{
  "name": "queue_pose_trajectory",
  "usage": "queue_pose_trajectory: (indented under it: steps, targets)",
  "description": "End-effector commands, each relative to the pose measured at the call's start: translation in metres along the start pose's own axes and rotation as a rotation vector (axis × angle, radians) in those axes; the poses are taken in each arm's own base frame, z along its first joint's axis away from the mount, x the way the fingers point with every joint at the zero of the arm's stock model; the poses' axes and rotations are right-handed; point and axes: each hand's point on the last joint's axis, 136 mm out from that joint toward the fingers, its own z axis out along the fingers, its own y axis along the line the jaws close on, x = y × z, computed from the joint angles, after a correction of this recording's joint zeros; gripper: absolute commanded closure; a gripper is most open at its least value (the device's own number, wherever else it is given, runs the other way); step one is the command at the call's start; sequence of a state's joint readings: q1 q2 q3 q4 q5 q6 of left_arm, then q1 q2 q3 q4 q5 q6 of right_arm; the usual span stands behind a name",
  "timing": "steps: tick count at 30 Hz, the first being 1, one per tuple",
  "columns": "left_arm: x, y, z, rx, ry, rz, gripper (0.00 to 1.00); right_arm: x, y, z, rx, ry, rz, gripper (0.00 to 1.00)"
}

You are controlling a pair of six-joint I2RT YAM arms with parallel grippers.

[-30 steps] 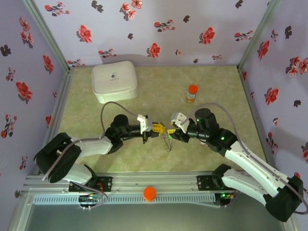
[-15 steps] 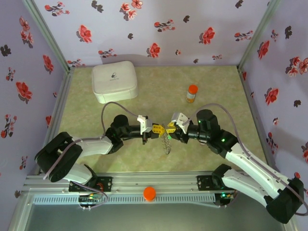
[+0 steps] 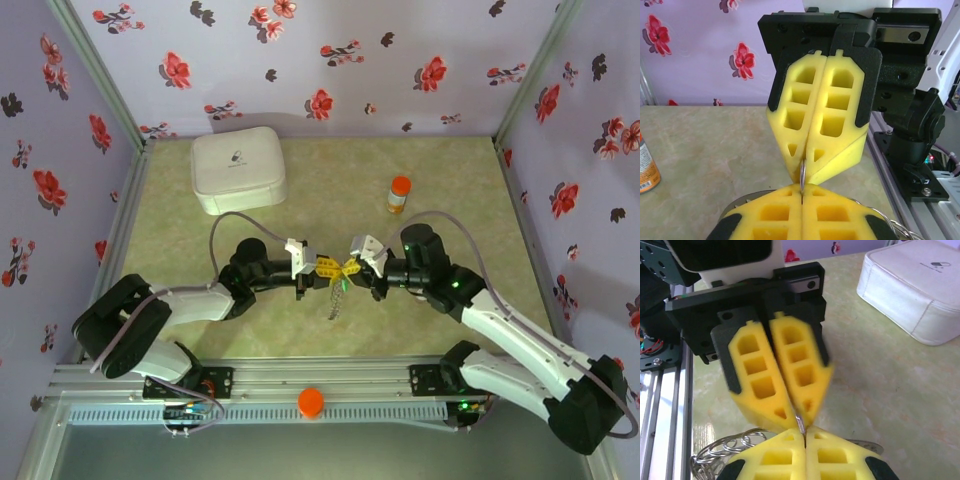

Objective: Put the keys on the keyring

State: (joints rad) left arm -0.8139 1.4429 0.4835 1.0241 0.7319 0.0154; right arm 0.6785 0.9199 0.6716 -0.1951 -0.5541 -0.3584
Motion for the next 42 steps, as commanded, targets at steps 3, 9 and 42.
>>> queue_pose_trajectory:
  steps: [3,9,42]
  targets:
    - [0.0,0.003,-0.003,-0.038,0.034,0.031,0.7,-0.001,0.001,-0.003,-0.021,0.099,-0.014,1.0]
    - [0.017,0.005,-0.001,-0.033,0.161,0.075,0.83,0.009,0.006,0.0,-0.057,0.241,-0.076,1.0]
    - [-0.036,0.006,-0.012,-0.052,-0.086,0.155,1.0,0.013,0.005,-0.009,0.06,0.038,0.09,0.56]
